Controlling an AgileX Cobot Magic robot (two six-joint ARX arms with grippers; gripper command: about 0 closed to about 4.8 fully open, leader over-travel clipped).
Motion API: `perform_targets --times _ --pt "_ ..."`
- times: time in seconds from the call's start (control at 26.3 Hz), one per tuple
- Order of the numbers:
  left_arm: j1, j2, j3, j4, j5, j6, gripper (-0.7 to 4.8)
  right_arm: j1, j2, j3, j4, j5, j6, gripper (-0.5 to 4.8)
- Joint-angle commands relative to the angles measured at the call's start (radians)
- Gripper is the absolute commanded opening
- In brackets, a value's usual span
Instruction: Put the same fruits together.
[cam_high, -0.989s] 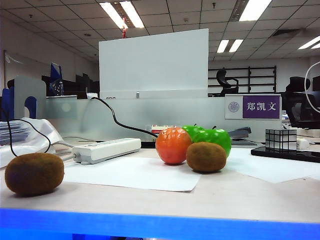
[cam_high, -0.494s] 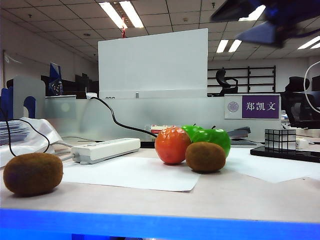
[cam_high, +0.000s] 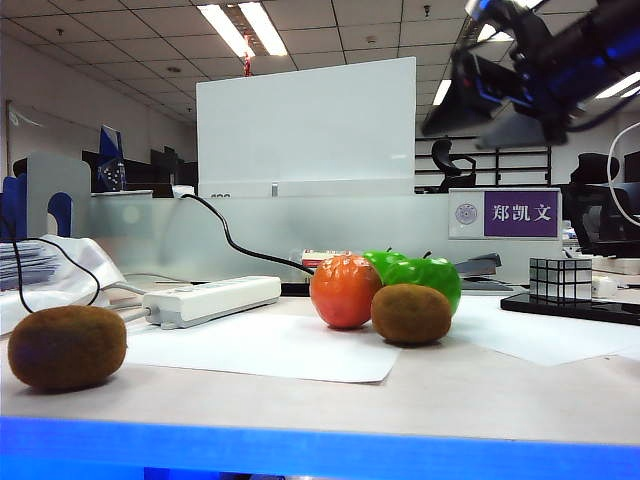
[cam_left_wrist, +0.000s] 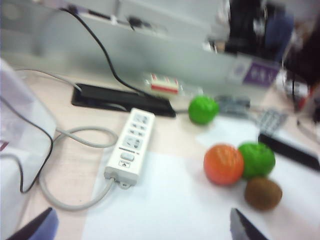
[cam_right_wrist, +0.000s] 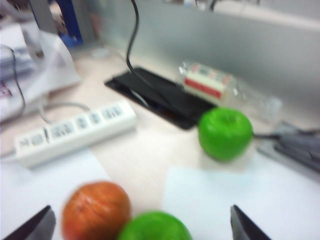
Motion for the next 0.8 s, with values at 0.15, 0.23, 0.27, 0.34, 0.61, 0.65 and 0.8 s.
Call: perform_targets --times 0.15,0.23,0.27,0.34,0.61,0.65,0.8 --pt "-0.035 0.278 0.208 -0.086 0.071 0.248 4.79 -0.035 0.039 0.005 -0.044 -0.014 -0.018 4.79" --pt "-0.058 0.346 0.244 -0.086 0.07 0.275 4.79 -0.036 0.065 0.005 -0.06 -0.049 -0.018 4.79" --pt "-0.067 0.372 0.255 -0.085 0.071 0.292 4.79 -0.037 0.079 0.005 -0.063 -0.061 -0.016 4.79" --pt "-0.088 0.422 0.274 -0.085 0.072 0.33 4.79 -0.035 0.108 0.005 -0.069 -0.073 -0.017 4.79" --pt "-0.147 0.5 0.285 -0.056 0.076 0.402 4.79 -0.019 0.195 0.005 -0.058 -0.113 -0.013 4.79" --pt "-0.147 0.503 0.285 -0.051 0.082 0.402 4.79 -0.015 0.201 0.005 -0.059 -0.114 -0.012 4.79" --pt "-0.147 0.507 0.285 -0.024 0.104 0.402 4.79 0.008 0.216 0.007 -0.048 -0.112 -0.012 4.79"
